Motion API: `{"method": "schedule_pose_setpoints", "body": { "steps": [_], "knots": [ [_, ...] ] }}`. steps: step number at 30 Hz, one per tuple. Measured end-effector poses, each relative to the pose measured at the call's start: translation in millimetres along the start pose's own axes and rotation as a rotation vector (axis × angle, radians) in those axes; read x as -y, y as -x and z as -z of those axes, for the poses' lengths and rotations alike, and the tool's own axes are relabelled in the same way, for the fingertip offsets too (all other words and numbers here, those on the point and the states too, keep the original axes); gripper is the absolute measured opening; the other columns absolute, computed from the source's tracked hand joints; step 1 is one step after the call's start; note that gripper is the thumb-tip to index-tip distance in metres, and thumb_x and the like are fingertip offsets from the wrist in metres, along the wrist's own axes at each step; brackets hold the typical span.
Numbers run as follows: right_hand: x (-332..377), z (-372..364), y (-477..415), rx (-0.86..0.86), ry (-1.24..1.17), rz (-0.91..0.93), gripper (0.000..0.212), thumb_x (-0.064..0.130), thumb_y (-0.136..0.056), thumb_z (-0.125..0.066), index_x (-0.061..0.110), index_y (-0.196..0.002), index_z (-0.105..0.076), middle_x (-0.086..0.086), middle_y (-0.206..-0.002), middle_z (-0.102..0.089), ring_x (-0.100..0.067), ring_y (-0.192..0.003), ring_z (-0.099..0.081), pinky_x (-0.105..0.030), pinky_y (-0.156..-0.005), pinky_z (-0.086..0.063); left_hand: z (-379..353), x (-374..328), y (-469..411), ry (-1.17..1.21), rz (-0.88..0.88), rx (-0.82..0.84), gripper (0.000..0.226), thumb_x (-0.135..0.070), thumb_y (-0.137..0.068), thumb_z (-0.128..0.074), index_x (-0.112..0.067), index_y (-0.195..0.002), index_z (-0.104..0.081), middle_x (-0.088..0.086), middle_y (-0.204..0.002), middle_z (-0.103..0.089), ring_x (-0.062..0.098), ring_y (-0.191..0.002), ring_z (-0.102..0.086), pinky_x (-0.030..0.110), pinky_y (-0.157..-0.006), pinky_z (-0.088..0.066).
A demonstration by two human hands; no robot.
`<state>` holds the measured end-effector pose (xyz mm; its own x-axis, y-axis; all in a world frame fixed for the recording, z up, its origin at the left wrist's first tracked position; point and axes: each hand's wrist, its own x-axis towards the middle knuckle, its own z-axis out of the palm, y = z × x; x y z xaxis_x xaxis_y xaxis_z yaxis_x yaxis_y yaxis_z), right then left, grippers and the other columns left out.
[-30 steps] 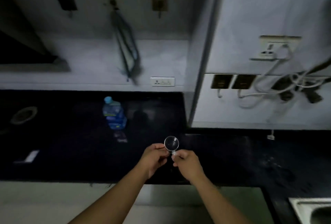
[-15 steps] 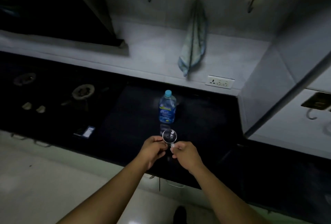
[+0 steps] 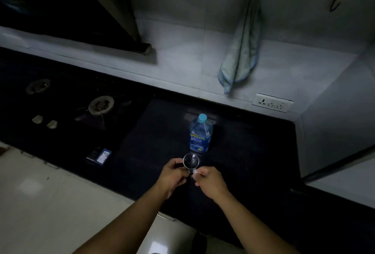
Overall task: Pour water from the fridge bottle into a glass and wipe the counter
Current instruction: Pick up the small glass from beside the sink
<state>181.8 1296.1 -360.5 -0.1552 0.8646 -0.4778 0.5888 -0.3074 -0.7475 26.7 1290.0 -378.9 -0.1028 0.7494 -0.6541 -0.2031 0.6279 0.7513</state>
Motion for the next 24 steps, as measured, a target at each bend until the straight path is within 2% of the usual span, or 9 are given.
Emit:
{"method": "schedule_pose_setpoints", "body": {
  "steps": [3, 7, 9, 12, 16, 18, 19, 21, 24],
  "knots": [
    [-7.2, 1.8, -12.6, 0.018, 0.020, -0.023, 0.014, 0.027, -0.091, -0.064, 0.027, -0.078, -0.071, -0.001, -0.076, -0.074, -0.007, -0.069, -0.070, -0.019, -0.060, -0.049, -1.5, 2.9, -10.2, -0.066, 0.008, -0.008, 0.034, -0.002, -0.083, -0.066, -0.018, -0.112, -0.062, 0.002, -0.091, -0.072, 0.014, -0.083, -0.066, 0.030, -0.071, -0.052],
    [-18.0, -3.2, -26.1, 0.031, 0.047, -0.061, 0.019, 0.026, -0.090, -0.065, 0.029, -0.072, -0.068, 0.001, -0.076, -0.074, -0.007, -0.068, -0.072, -0.020, -0.062, -0.054, -4.2, 8.9, -22.8, -0.165, 0.013, 0.004, 0.032, -0.007, -0.083, -0.071, -0.017, -0.111, -0.061, 0.002, -0.093, -0.070, 0.013, -0.085, -0.064, 0.029, -0.071, -0.051],
    [-21.2, -6.7, -31.9, 0.025, 0.061, -0.074, 0.021, 0.025, -0.090, -0.065, 0.030, -0.070, -0.066, 0.001, -0.077, -0.074, -0.008, -0.069, -0.072, -0.021, -0.063, -0.054, -4.6, 11.9, -30.5, -0.231, 0.008, -0.002, 0.030, -0.007, -0.082, -0.074, -0.018, -0.107, -0.061, 0.002, -0.092, -0.070, 0.012, -0.082, -0.063, 0.027, -0.069, -0.051],
    [-27.6, -13.5, -39.4, 0.023, 0.086, -0.119, 0.024, 0.023, -0.088, -0.067, 0.030, -0.065, -0.065, -0.002, -0.078, -0.074, -0.015, -0.074, -0.072, -0.029, -0.069, -0.058, -2.8, 16.7, -40.8, -0.366, -0.041, -0.012, 0.029, -0.006, -0.078, -0.079, -0.021, -0.096, -0.062, 0.000, -0.089, -0.071, 0.010, -0.077, -0.064, 0.022, -0.065, -0.049],
    [-39.3, -24.1, -49.8, 0.020, 0.101, -0.150, 0.026, 0.026, -0.084, -0.068, 0.035, -0.060, -0.065, -0.001, -0.081, -0.074, -0.017, -0.076, -0.072, -0.038, -0.080, -0.060, 3.8, 23.7, -53.8, -0.537, -0.056, 0.004, 0.035, -0.022, -0.069, -0.085, -0.025, -0.096, -0.063, -0.003, -0.093, -0.075, 0.011, -0.087, -0.070, 0.023, -0.077, -0.054],
    [-37.0, -27.1, -52.0, 0.031, 0.116, -0.161, 0.019, 0.026, -0.084, -0.066, 0.031, -0.067, -0.068, -0.001, -0.081, -0.074, -0.015, -0.076, -0.072, -0.034, -0.078, -0.059, 7.4, 25.8, -59.4, -0.613, -0.057, -0.004, 0.039, -0.036, -0.062, -0.084, -0.029, -0.094, -0.064, -0.005, -0.095, -0.076, 0.012, -0.091, -0.071, 0.031, -0.086, -0.056],
    [-34.5, -27.5, -52.7, 0.035, 0.113, -0.174, 0.015, 0.026, -0.085, -0.066, 0.028, -0.071, -0.070, -0.001, -0.081, -0.074, -0.015, -0.076, -0.072, -0.033, -0.077, -0.059, 8.4, 25.3, -60.8, -0.642, -0.064, -0.003, 0.039, -0.038, -0.062, -0.083, -0.029, -0.096, -0.065, -0.006, -0.096, -0.075, 0.011, -0.092, -0.070, 0.031, -0.087, -0.055],
    [-34.1, -29.8, -55.3, 0.039, 0.098, -0.201, 0.012, 0.027, -0.085, -0.066, 0.021, -0.077, -0.073, -0.002, -0.082, -0.075, -0.016, -0.076, -0.072, -0.033, -0.076, -0.059, 8.7, 22.2, -59.9, -0.695, -0.081, 0.006, 0.037, -0.033, -0.071, -0.082, -0.025, -0.104, -0.066, -0.006, -0.098, -0.074, 0.012, -0.094, -0.069, 0.025, -0.082, -0.050],
    [-37.9, -33.7, -57.7, 0.042, 0.059, -0.223, 0.013, 0.026, -0.085, -0.066, 0.021, -0.074, -0.071, -0.003, -0.081, -0.074, -0.018, -0.075, -0.073, -0.037, -0.078, -0.060, 8.8, 20.5, -61.7, -0.714, -0.113, 0.026, 0.035, -0.029, -0.076, -0.081, -0.023, -0.107, -0.065, -0.008, -0.093, -0.070, 0.007, -0.087, -0.066, 0.014, -0.070, -0.043]
  ]
}}
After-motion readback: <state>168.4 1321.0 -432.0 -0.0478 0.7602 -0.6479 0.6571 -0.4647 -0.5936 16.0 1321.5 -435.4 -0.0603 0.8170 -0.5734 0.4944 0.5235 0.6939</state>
